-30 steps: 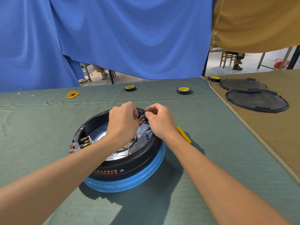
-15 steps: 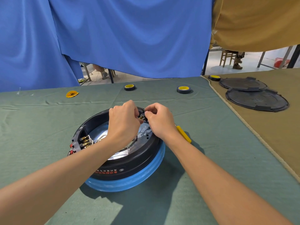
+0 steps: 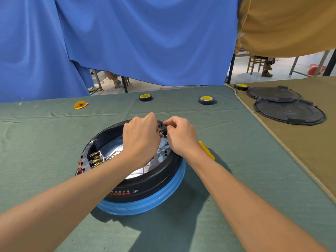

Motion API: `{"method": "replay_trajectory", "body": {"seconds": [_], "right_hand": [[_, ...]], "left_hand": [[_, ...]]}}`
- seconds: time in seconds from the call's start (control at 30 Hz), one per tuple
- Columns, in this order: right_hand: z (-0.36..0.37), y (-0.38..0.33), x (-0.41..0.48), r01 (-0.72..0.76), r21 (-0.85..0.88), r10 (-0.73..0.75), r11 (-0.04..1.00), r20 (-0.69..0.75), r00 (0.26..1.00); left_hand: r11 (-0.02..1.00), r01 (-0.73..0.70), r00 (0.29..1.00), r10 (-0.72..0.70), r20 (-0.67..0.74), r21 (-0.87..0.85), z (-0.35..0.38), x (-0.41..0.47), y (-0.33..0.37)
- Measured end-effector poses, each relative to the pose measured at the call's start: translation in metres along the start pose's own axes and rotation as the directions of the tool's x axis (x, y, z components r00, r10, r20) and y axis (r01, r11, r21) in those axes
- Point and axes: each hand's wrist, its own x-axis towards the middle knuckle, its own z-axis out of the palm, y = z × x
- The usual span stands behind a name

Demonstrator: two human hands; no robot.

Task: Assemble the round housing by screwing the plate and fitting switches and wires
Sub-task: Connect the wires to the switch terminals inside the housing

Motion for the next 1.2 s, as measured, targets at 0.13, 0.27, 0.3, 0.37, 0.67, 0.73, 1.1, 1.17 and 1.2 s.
{"method": "replay_trajectory", "body": {"seconds": [0.13,0.27,0.3,0.37,0.67,0.73,1.1,1.17,1.2], "right_hand": [[-0.002,0.000,-0.001,0.012,-0.011,-0.013,1.000,-0.018,1.000],[-0.003,0.002,-0.001,0.027,-0.018,-0.028,0.999,-0.025,0.999],[-0.003,0.003,-0.001,0.025,-0.009,-0.025,1.000,-0.024,0.999],[-0.001,0.004,0.000,0.018,0.003,-0.018,1.000,-0.027,0.999],[-0.015,-0.002,0.006,0.284,-0.209,-0.261,0.936,0.132,0.956],[-0.021,-0.005,0.011,0.334,-0.288,-0.276,0.897,0.224,0.935],[-0.029,-0.022,0.024,0.509,-0.359,-0.339,0.782,0.441,0.831],[-0.029,-0.022,0.026,0.533,-0.368,-0.348,0.762,0.462,0.816],[-0.028,-0.021,0.027,0.547,-0.372,-0.360,0.750,0.465,0.809]], "left_hand": [[0.990,-0.071,0.997,0.070,0.009,0.124,-0.002,0.000,0.001],[0.954,-0.150,0.987,0.158,-0.011,0.259,-0.002,-0.003,-0.001],[0.944,-0.157,0.986,0.168,-0.014,0.290,-0.002,-0.004,-0.002],[0.921,-0.166,0.984,0.180,-0.005,0.352,-0.002,-0.004,-0.005],[0.839,-0.274,0.961,0.258,0.099,0.470,-0.003,-0.001,-0.011],[0.834,-0.292,0.956,0.269,0.116,0.469,-0.001,0.001,-0.013],[0.885,-0.312,0.950,0.284,0.131,0.344,0.003,0.011,-0.020],[0.897,-0.306,0.951,0.275,0.141,0.319,0.001,0.010,-0.019],[0.905,-0.301,0.952,0.267,0.151,0.300,0.000,0.010,-0.019]]}}
